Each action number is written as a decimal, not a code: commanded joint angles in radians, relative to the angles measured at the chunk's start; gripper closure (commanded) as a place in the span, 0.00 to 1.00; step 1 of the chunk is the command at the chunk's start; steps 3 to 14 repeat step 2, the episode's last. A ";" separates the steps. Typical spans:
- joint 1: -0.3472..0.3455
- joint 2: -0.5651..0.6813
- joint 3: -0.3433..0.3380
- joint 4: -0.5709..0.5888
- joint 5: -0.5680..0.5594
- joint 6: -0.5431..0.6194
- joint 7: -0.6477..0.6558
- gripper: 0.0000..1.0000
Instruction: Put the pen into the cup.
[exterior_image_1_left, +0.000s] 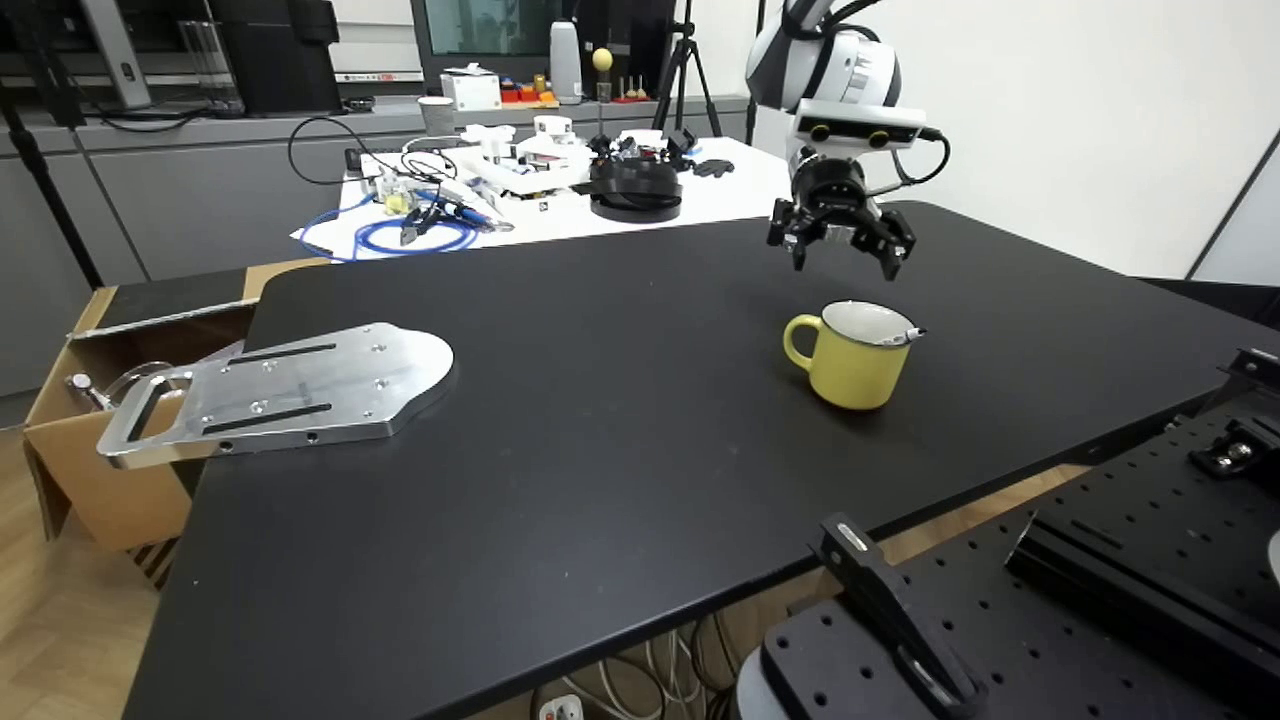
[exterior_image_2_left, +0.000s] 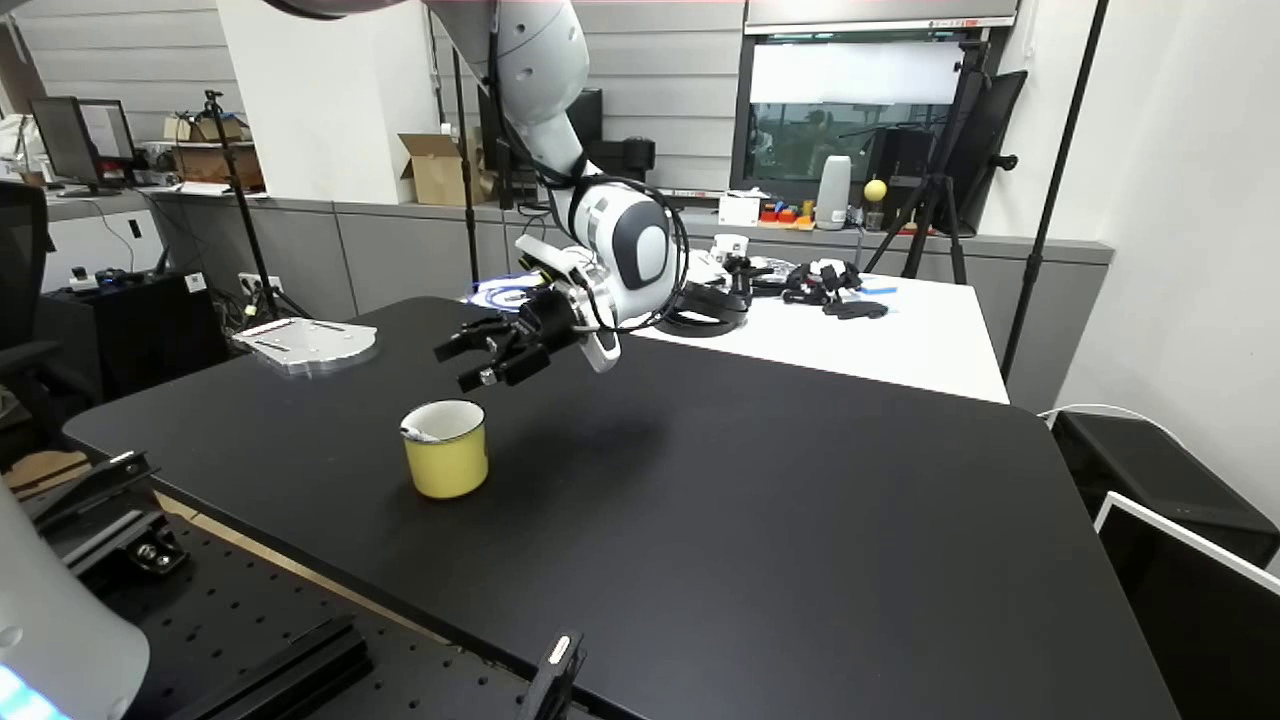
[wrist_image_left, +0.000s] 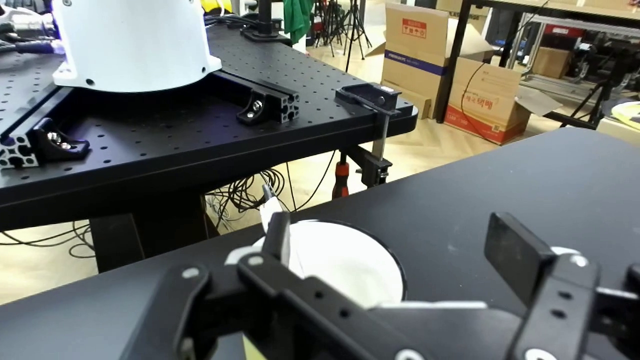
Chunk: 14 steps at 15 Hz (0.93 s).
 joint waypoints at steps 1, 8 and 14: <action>-0.001 0.003 0.001 0.005 -0.001 -0.003 0.000 0.00; -0.001 0.003 0.001 0.005 -0.001 -0.003 0.000 0.00; -0.001 0.003 0.001 0.005 -0.001 -0.003 0.000 0.00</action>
